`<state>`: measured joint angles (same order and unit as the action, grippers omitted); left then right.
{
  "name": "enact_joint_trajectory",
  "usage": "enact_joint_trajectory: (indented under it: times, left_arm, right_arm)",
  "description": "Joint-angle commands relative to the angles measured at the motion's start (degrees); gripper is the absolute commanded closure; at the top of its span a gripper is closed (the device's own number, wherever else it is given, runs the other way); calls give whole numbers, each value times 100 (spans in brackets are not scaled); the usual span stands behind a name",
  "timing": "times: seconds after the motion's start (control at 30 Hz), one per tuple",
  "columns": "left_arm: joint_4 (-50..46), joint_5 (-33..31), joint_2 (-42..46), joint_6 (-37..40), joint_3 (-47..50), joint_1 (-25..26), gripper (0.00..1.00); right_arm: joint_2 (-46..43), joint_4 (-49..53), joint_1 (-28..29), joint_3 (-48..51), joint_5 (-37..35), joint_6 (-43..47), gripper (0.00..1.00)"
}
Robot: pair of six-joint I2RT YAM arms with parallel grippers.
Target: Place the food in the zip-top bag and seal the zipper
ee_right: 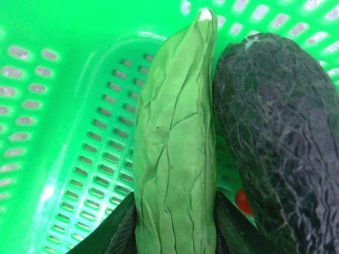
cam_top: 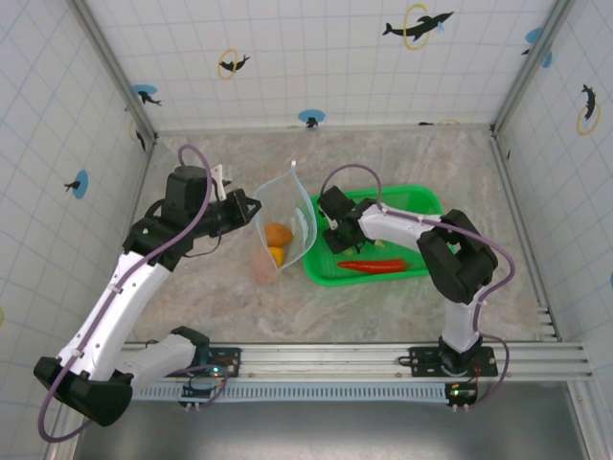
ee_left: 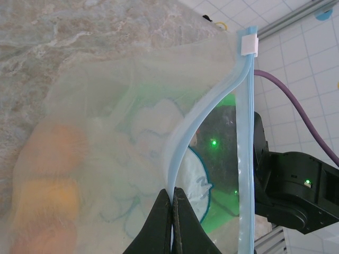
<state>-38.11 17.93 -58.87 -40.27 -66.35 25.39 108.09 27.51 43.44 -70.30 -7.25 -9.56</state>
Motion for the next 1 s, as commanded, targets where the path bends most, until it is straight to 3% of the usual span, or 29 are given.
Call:
enact_joint_trajectory:
  times: [0.0,0.53,0.63,0.73,0.97]
  left_arm:
    - [224,101,61,134,8,-25,100]
    - [977,309,198,-538,597,-25,100]
    - [1268,415,225,-758,746,-25,100]
    - [1470,495,233,-936,888,-24,100]
    - [1592,506,255,-1061,955,-17,100]
  right_arm:
    - [-573,-139,-11,236,48,27,65]
    - [-3323,-1394,-680,1616,978,-1015,76]
    - [-3734,-1521,-786,1626,976,-1333,79]
    - [-3975,-1752,-916,1469,1504,-1784,79]
    - [-4112,-2252,-587,893,1924,-2247,78]
